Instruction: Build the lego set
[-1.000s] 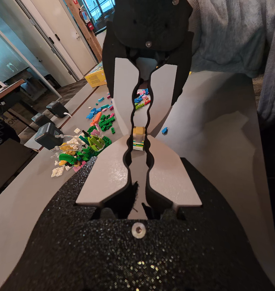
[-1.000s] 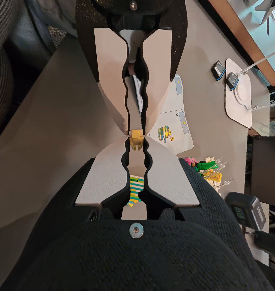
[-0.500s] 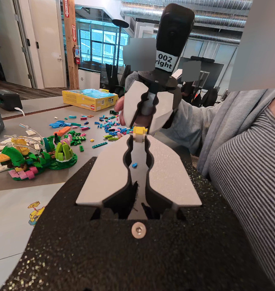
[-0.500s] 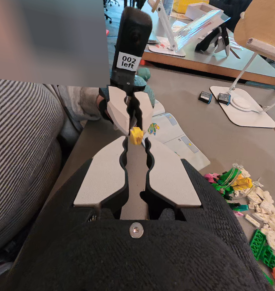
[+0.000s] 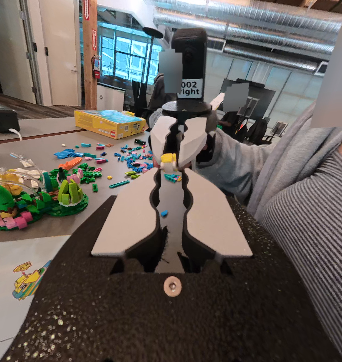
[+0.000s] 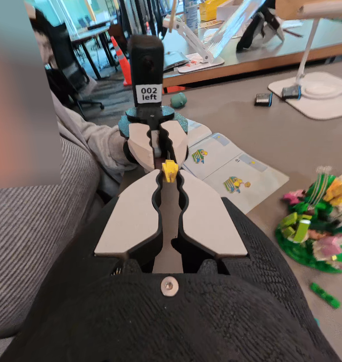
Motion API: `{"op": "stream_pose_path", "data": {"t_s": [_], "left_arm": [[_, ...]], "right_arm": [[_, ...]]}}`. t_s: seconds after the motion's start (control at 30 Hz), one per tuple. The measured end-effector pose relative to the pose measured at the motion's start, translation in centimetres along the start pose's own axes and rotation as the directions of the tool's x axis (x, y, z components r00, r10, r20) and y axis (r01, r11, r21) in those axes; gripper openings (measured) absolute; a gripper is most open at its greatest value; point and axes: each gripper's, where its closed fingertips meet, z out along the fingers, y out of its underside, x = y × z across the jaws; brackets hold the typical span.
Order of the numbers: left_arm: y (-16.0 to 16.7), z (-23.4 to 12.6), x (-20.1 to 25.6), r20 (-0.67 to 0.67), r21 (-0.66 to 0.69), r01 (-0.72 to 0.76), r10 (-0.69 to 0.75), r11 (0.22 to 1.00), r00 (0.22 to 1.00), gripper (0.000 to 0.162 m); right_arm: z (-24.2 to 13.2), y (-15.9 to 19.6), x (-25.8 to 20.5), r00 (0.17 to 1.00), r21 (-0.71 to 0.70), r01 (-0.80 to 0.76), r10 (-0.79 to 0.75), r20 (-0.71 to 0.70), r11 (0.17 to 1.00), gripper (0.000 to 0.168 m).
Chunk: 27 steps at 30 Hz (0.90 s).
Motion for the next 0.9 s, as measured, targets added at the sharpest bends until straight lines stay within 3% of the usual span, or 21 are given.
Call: {"op": "stream_pose_path", "data": {"t_s": [0.13, 0.23, 0.37, 0.57, 0.73, 0.9], "left_arm": [[1.1, 0.3, -1.0, 0.071, -0.069, -0.020, 0.025, 0.997, 0.997, 0.024], [3.0, 0.5, -2.4, 0.159, -0.189, -0.070, 0.101, 0.979, 0.982, 0.029], [5.9, 1.3, -3.7, 0.216, -0.359, -0.071, 0.157, 0.930, 0.964, 0.037], [9.2, 3.4, -6.1, 0.278, -0.504, 0.049, 0.108, 0.862, 0.954, 0.052], [10.7, 4.8, -7.7, 0.305, -0.576, 0.133, 0.061, 0.807, 0.950, 0.053], [11.4, 5.2, -8.3, 0.336, -0.625, 0.235, -0.015, 0.745, 0.942, 0.047]], "right_arm": [[-2.1, 0.8, 1.2, 0.972, 0.052, -0.231, 0.229, 0.049, 0.971, 0.012], [-3.5, 1.9, 2.6, 0.954, 0.079, -0.299, 0.298, 0.019, 0.951, 0.012], [-5.1, 4.4, 5.2, 0.973, 0.007, -0.127, 0.126, -0.194, 0.992, 0.012], [-6.4, 5.6, 8.1, 0.893, -0.083, 0.136, -0.159, -0.422, 0.987, 0.012], [-7.6, 5.3, 8.5, 0.810, -0.083, 0.291, -0.292, -0.509, 0.953, 0.012], [-8.4, 4.9, 8.1, 0.814, 0.002, 0.306, -0.261, -0.519, 0.952, 0.012]]}}
